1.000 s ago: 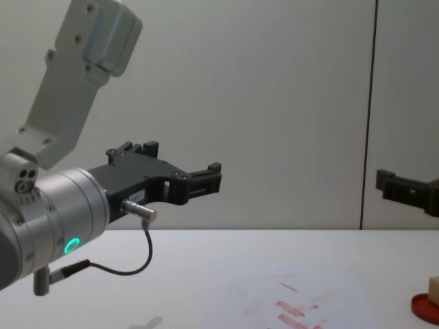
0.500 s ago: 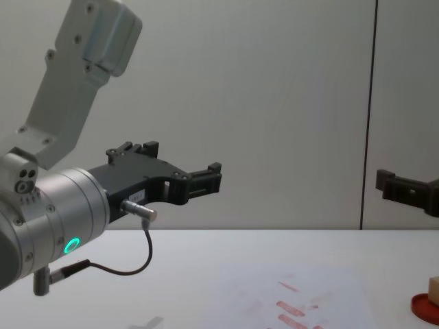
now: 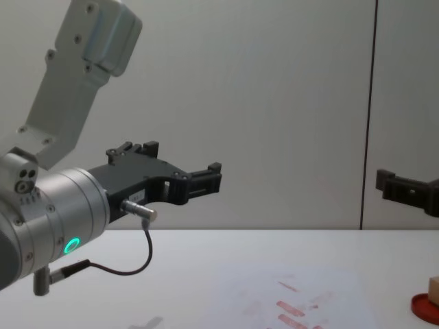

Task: Use the one hand to pick up the stamp and affix it onto the A4 paper.

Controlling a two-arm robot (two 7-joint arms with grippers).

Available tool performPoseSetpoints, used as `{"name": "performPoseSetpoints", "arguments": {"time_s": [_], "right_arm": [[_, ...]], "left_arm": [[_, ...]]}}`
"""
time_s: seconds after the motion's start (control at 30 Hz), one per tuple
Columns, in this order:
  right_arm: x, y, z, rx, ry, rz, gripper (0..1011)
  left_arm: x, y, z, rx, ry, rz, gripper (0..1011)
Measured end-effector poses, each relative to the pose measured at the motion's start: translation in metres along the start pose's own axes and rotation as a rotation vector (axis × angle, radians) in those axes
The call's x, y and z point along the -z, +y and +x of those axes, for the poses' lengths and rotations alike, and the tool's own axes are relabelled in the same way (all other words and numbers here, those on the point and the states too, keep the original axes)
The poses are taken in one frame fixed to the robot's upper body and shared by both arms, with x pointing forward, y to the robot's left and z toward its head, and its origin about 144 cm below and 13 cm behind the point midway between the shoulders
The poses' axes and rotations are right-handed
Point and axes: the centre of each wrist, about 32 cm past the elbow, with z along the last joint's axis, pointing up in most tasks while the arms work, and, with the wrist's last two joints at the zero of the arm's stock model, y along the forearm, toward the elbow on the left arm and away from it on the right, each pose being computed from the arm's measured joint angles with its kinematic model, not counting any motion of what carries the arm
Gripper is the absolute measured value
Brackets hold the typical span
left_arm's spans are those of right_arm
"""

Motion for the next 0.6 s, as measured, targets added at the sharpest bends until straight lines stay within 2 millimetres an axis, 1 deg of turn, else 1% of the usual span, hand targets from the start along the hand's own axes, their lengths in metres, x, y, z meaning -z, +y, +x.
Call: {"name": "performPoseSetpoints", "arguments": {"time_s": [0.6], "right_arm": [[0.0005, -0.0006, 0.0009, 0.004, 0.000, -0.008, 1001]], "left_arm": [[0.0000, 0.0000, 0.0000, 0.000, 0.000, 0.000, 1002]]}}
